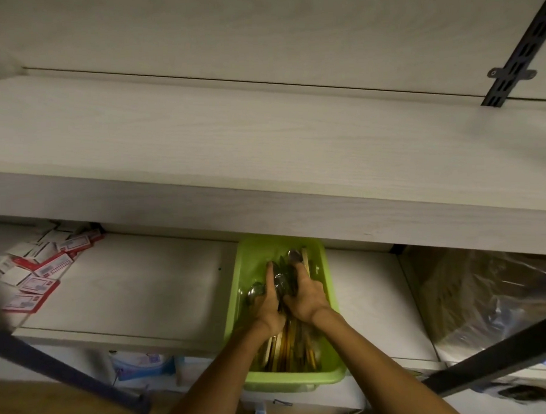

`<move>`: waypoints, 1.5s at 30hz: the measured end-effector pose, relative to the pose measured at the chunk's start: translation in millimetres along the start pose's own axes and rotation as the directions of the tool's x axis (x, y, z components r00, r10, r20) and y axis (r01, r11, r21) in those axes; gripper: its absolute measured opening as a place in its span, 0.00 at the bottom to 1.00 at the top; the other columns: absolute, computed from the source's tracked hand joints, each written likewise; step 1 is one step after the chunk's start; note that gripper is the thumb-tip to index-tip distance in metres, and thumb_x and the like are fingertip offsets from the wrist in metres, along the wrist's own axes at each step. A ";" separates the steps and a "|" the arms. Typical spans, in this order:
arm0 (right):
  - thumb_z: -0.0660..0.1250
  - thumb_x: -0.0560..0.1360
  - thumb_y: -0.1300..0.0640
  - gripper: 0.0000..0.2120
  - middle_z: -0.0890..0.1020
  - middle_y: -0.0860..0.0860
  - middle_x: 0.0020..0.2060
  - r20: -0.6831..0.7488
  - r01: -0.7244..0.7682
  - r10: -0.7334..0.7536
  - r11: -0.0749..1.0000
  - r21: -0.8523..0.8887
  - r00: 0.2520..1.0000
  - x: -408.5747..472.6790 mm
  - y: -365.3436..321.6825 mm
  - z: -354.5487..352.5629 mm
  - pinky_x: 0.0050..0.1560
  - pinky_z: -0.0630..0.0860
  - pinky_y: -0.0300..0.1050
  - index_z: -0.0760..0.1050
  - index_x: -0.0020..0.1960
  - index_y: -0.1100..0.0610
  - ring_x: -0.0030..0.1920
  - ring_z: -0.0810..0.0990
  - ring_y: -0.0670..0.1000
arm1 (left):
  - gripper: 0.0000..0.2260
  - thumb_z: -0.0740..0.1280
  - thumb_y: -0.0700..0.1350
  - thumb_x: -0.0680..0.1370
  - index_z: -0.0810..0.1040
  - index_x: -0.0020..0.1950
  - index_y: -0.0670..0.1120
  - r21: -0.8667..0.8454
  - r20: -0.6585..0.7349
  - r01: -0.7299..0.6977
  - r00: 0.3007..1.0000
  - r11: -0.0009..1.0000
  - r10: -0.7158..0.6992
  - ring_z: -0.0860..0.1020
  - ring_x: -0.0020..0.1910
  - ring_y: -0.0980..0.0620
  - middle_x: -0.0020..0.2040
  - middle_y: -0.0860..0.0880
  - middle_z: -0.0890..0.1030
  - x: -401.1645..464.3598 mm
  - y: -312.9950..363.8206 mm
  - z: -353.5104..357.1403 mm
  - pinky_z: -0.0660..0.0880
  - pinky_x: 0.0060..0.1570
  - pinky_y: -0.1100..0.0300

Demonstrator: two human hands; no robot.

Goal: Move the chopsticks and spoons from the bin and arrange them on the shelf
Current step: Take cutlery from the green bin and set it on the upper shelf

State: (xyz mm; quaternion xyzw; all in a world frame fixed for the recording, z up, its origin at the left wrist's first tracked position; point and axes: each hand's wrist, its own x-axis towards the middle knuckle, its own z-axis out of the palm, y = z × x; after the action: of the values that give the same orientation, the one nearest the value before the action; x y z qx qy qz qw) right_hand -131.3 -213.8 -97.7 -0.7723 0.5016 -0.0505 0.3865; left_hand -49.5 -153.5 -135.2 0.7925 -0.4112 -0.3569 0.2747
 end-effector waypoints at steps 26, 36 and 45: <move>0.67 0.74 0.63 0.33 0.76 0.55 0.63 -0.276 0.107 -0.034 0.961 0.256 0.961 -42.5 -27.4 -23.0 0.62 0.71 0.45 0.59 0.74 0.47 0.64 0.75 0.57 | 0.34 0.62 0.39 0.78 0.48 0.75 0.63 -0.255 -0.088 -0.030 0.996 0.966 0.008 0.80 0.30 0.49 0.50 0.48 0.78 -44.1 25.6 -70.1 0.74 0.22 0.62; 0.68 0.75 0.63 0.34 0.73 0.53 0.62 -0.304 0.058 0.069 0.918 0.392 0.950 -56.0 -39.4 -33.1 0.35 0.73 0.32 0.59 0.75 0.48 0.46 0.75 0.45 | 0.34 0.63 0.38 0.79 0.50 0.74 0.63 -0.367 -0.010 -0.089 0.996 0.926 0.092 0.78 0.26 0.50 0.48 0.48 0.77 -47.6 16.2 -78.5 0.74 0.23 0.59; 0.67 0.73 0.69 0.32 0.77 0.52 0.56 -0.271 0.153 0.000 0.824 0.545 0.962 -64.6 -47.9 -38.2 0.43 0.81 0.41 0.62 0.72 0.52 0.51 0.80 0.51 | 0.36 0.69 0.37 0.76 0.52 0.75 0.57 -0.540 -0.044 -0.131 0.991 0.831 0.128 0.83 0.46 0.40 0.63 0.47 0.75 -46.4 28.1 -75.1 0.81 0.31 0.52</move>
State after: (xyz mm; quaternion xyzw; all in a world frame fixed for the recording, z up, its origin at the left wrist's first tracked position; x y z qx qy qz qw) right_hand -145.6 -172.5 -20.2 -0.6308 0.4791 -0.3118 0.5247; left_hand -21.7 -117.9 -54.4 0.6540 -0.3456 -0.4367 0.5121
